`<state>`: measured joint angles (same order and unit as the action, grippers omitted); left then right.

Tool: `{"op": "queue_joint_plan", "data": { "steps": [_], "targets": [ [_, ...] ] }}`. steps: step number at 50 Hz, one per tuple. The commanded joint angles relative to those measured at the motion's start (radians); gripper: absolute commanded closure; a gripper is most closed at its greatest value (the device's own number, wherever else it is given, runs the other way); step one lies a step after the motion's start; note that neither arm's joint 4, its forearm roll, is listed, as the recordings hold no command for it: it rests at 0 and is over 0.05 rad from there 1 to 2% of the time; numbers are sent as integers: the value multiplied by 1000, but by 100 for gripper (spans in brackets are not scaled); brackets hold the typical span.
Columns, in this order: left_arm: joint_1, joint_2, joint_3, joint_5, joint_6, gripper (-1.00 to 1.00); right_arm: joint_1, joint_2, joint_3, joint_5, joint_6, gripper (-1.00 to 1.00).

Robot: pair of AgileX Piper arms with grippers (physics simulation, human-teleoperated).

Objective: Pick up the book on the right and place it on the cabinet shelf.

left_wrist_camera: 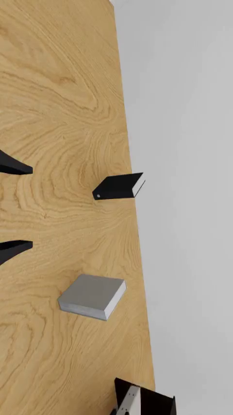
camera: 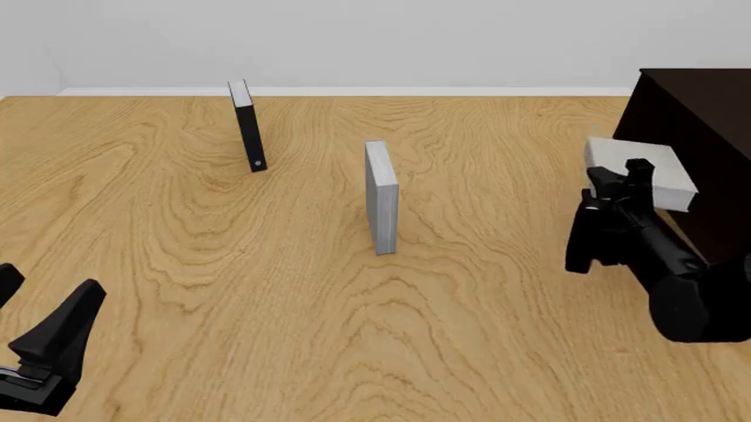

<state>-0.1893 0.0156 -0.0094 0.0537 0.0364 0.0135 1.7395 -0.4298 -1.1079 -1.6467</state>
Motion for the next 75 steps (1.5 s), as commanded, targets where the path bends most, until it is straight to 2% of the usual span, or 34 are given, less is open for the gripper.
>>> {"op": "queue_joint_plan", "data": {
  "steps": [1, 16, 50, 75],
  "targets": [
    [-1, 10, 1, -10, -1, -100, -37, 11, -13, -17, 23, 100],
    [-1, 11, 0, -11, 5, -100, -85, 13, -26, 7, 40, 100],
    [-3, 3, 0, -2, 4, -100, -185, 29, -49, 27, 39, 100],
    [-2, 0, 3, 2, 4, -100, -227, 64, -88, 38, 54, 100]
  ]
}}
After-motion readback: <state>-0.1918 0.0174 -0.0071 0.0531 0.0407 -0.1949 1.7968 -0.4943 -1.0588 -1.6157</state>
